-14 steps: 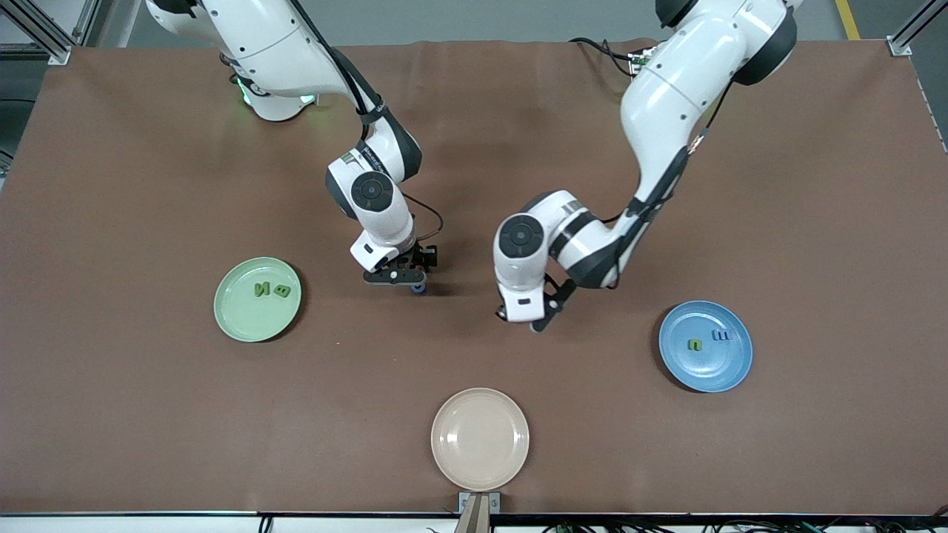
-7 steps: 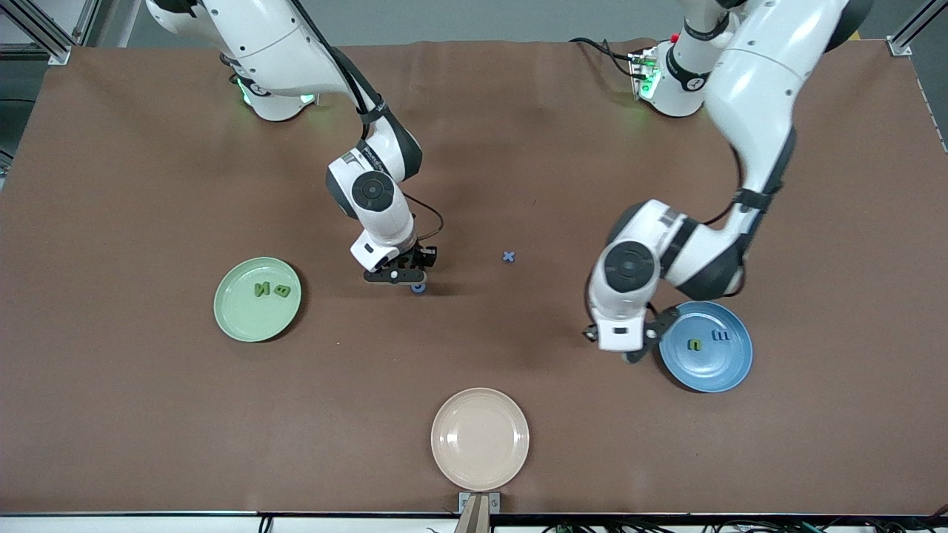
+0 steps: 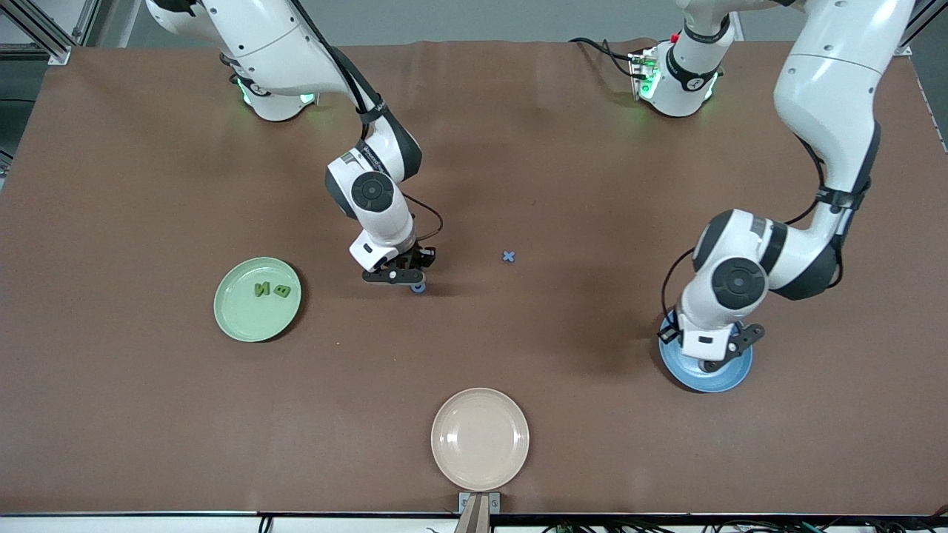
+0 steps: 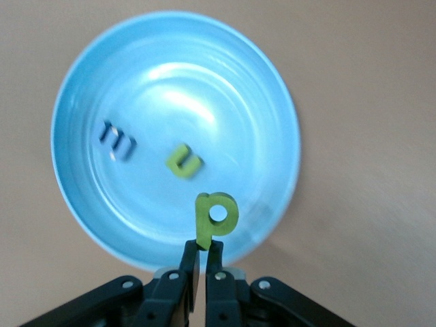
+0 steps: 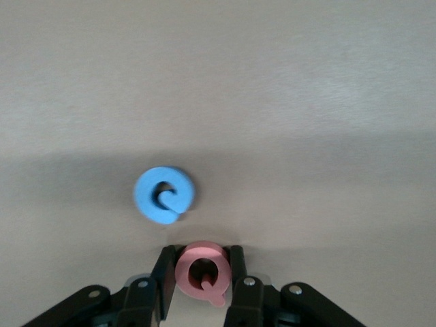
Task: Sort upper and lower case letters into plates
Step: 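Place the Q on the green plate while the left gripper places p on blue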
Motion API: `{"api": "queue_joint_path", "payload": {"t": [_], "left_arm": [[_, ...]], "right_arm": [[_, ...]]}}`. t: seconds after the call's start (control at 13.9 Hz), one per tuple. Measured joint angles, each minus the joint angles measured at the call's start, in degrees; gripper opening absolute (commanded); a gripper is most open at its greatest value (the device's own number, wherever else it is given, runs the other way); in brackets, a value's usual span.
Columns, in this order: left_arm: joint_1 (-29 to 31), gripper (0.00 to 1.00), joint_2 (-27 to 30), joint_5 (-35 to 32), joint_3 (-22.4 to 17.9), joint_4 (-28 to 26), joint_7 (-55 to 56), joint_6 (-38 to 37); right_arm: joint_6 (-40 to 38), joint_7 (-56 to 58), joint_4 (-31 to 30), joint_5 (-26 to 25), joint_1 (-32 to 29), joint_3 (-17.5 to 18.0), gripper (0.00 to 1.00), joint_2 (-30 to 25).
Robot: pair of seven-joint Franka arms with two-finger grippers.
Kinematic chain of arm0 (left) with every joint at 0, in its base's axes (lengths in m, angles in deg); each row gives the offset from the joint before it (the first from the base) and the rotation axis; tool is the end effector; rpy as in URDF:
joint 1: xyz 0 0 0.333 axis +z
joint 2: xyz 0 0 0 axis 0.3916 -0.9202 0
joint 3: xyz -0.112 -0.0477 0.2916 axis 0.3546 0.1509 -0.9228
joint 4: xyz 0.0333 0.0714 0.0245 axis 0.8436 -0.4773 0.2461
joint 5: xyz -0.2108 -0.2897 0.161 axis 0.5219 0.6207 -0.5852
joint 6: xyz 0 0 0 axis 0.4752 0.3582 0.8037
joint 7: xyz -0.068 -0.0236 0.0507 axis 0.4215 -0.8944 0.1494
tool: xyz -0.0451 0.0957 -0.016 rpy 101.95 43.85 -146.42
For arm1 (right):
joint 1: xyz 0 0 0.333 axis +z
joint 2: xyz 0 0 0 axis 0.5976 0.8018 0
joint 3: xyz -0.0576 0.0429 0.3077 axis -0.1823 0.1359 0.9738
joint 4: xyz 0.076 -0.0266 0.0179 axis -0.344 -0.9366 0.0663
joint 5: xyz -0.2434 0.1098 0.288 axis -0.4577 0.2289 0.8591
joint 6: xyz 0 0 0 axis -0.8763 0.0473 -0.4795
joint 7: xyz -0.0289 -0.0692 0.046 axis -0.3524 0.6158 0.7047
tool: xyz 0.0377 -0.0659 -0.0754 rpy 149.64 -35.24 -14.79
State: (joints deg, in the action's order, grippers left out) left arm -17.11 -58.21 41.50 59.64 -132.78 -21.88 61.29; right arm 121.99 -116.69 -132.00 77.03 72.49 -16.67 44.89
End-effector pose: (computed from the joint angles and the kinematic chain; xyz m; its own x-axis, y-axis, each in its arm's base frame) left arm 0.6541 -0.1262 0.2425 0.8420 0.5374 0.0482 0.5389 -0.8333 -0.1235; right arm 0.4935 0.3594 0.1818 0.9989 -0.0456 0.0121 -0.0454 -0.9989 -0.0137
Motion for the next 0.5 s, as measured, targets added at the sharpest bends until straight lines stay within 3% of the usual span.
{"api": "queue_joint_path", "payload": {"t": [0.07,0.14,0.22,0.5], "left_arm": [[1.3,0.41,-0.4,0.0,0.0,-0.4,-1.8,1.5],[2.1,0.75,-0.9,0.0,0.0,-0.5,-3.1,2.4],[2.6,0.99,-1.3,0.0,0.0,-0.5,-3.9,2.9],[2.6,1.00,-1.6,0.0,0.1,-0.3,-4.2,3.3]], "right_arm": [[-2.2,1.5,0.5,0.0,-1.0,-0.4,0.00,-0.6],[-4.7,4.2,1.0,0.0,-2.6,-0.7,0.00,-1.6],[-7.3,7.7,1.2,0.0,-4.9,-0.8,0.00,-3.2],[-14.8,26.5,0.7,0.0,-16.8,-1.1,0.00,-9.5]]}}
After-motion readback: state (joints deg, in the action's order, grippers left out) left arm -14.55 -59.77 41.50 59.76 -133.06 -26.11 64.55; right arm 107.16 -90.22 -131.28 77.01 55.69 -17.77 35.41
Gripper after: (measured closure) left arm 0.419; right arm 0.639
